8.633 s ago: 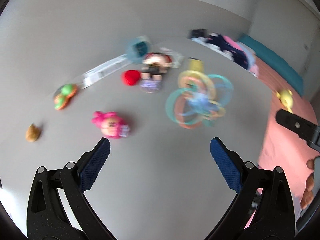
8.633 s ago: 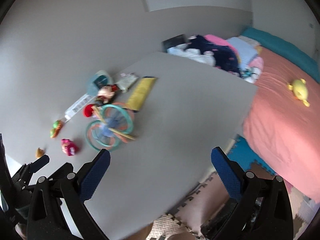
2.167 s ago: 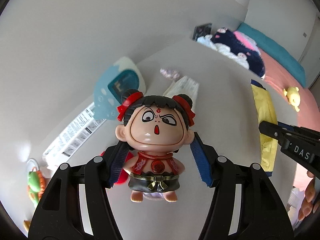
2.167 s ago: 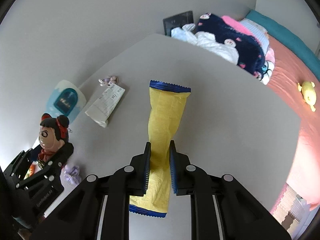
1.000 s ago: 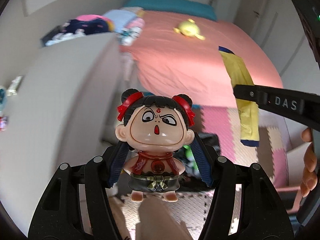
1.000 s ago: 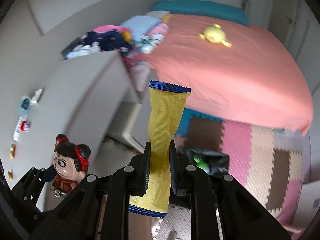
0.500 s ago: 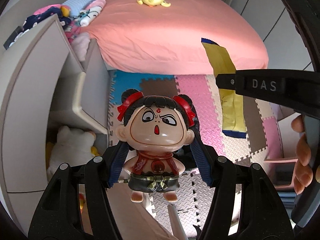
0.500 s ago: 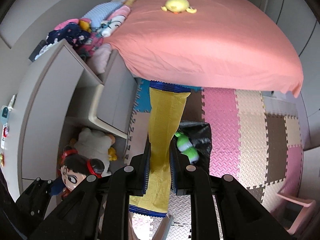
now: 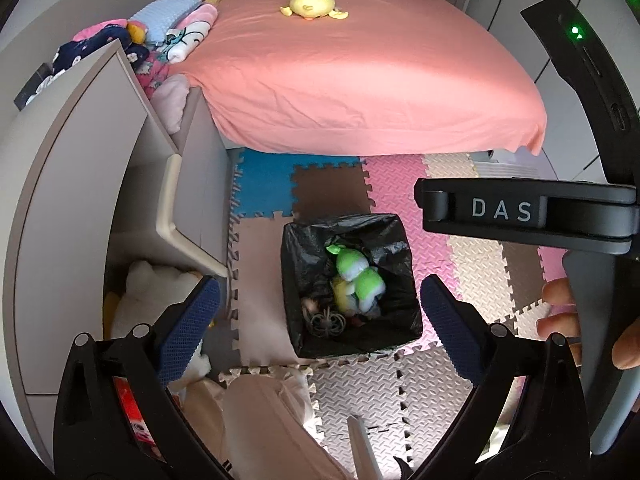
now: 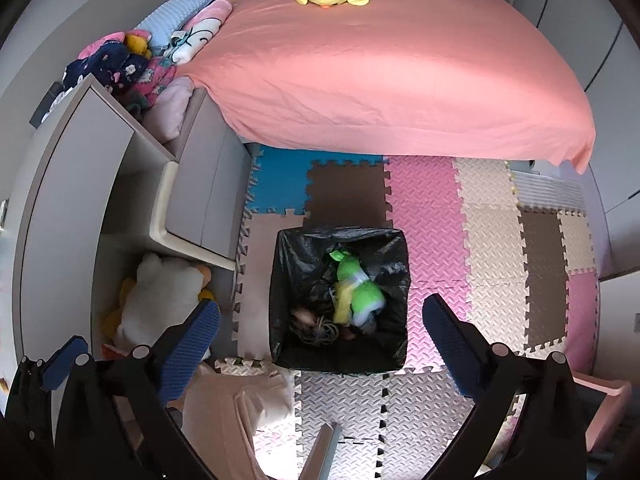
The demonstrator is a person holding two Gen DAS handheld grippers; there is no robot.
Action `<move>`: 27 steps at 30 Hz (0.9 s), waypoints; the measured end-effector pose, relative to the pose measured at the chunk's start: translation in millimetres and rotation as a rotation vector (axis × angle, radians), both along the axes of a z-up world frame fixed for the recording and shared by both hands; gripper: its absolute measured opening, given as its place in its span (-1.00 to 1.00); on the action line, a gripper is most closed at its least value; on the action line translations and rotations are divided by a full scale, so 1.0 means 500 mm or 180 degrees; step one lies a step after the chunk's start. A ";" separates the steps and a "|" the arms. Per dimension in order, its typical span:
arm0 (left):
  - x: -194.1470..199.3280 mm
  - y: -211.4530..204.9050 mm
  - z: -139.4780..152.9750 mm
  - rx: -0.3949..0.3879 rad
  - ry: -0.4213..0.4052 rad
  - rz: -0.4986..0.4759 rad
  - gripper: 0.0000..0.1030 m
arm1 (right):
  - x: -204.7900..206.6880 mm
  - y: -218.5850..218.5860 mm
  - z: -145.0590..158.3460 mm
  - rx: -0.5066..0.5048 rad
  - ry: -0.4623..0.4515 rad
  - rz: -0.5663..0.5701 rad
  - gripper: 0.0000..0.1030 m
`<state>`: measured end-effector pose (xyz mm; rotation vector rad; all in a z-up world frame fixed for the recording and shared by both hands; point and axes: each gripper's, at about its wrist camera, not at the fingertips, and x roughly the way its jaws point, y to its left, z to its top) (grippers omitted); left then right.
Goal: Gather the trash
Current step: 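Carry doll and yellow packet to the black bin and open both tools, then move both open tools back over the desk toward the remaining toys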
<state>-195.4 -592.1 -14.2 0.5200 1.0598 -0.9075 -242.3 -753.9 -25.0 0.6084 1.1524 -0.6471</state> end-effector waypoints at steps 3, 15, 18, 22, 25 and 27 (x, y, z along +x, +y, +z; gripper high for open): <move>0.005 0.006 0.001 -0.0024 0.0016 0.0023 0.88 | 0.005 0.004 0.003 -0.0009 0.0006 -0.0007 0.96; 0.058 0.071 0.029 -0.0134 -0.0008 0.0165 0.88 | 0.070 0.065 0.057 -0.0122 -0.0110 0.0212 0.96; 0.097 0.114 0.052 -0.0183 -0.0049 0.0303 0.88 | 0.115 0.097 0.087 -0.0130 -0.0214 0.0362 0.96; 0.159 0.183 0.088 -0.0256 -0.0146 0.0526 0.88 | 0.183 0.151 0.124 -0.0065 -0.0415 0.0580 0.96; 0.208 0.242 0.113 -0.0305 -0.0213 0.0720 0.88 | 0.246 0.203 0.156 -0.0006 -0.0580 0.0795 0.96; 0.242 0.287 0.131 -0.0329 -0.0275 0.0868 0.88 | 0.288 0.245 0.175 -0.0037 -0.0660 0.0938 0.96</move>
